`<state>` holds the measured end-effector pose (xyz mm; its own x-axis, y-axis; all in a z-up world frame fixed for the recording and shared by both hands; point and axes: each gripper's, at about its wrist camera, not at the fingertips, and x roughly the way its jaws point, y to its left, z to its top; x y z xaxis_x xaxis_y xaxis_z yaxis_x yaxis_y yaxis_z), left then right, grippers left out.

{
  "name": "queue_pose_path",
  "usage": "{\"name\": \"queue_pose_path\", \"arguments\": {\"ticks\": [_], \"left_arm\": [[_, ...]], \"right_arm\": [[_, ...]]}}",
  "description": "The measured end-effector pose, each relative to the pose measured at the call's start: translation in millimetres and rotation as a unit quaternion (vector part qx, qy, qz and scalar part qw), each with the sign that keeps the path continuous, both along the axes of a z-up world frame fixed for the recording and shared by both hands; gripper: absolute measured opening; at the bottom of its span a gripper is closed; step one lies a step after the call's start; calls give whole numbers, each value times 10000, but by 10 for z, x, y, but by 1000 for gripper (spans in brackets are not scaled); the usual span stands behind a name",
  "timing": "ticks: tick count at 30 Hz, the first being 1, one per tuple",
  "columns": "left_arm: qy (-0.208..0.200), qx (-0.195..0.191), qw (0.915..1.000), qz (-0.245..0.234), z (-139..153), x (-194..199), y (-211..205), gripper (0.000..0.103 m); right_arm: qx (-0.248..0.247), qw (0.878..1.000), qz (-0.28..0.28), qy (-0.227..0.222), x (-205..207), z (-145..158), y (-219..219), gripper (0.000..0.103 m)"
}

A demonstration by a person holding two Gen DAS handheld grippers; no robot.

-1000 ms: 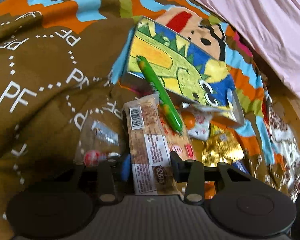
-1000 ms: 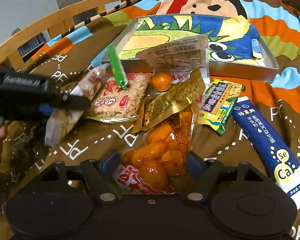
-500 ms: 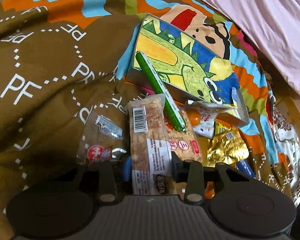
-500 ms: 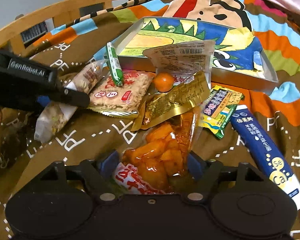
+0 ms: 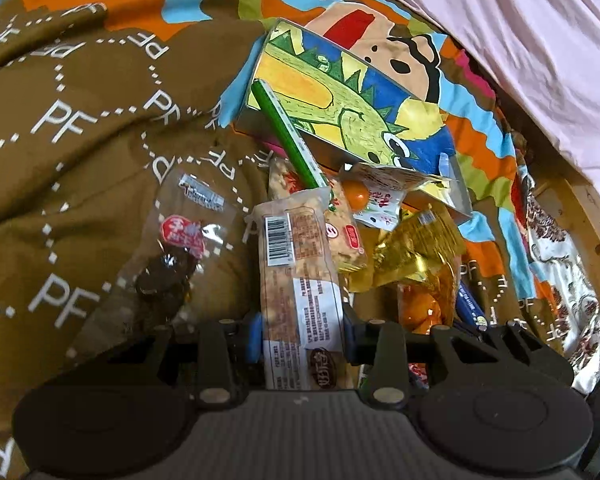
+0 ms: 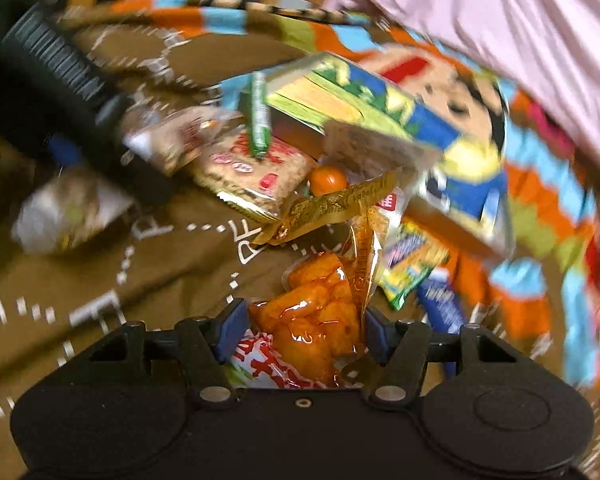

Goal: Organize snacks
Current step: 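Close the right tool on the orange pouch while the left tool grasps the granola bar, then carry both snacks over the metal tray and release them inside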

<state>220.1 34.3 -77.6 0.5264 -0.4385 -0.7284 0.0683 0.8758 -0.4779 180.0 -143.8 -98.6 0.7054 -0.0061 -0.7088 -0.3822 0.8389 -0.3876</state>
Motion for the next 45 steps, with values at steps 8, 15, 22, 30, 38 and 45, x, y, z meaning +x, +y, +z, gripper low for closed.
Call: {"name": "queue_pose_path", "arguments": {"ticks": [8, 15, 22, 30, 38, 45], "left_arm": [[-294, -170, 9993, 169, 103, -34, 60, 41], [-614, -193, 9973, 350, 204, -46, 87, 41], [-843, -322, 9945, 534, 255, -37, 132, 41], [-1154, -361, 9904, 675, 362, 94, 147, 41], [-1550, -502, 9837, 757, 457, 613, 198, 41], [-1811, -748, 9758, 972, 449, 1287, 182, 41]], "right_arm": [[-1679, 9765, 979, -934, -249, -154, 210, 63], [-2045, 9671, 822, -1267, -194, -183, 142, 62], [-2057, 9651, 583, -1511, -134, -65, 88, 62], [-1873, 9645, 654, -1740, -46, 203, 23, 63], [-1838, 9518, 1137, -2177, 533, 309, 5, 63], [-1234, 9593, 740, -2430, 1202, 379, 0, 64]]}}
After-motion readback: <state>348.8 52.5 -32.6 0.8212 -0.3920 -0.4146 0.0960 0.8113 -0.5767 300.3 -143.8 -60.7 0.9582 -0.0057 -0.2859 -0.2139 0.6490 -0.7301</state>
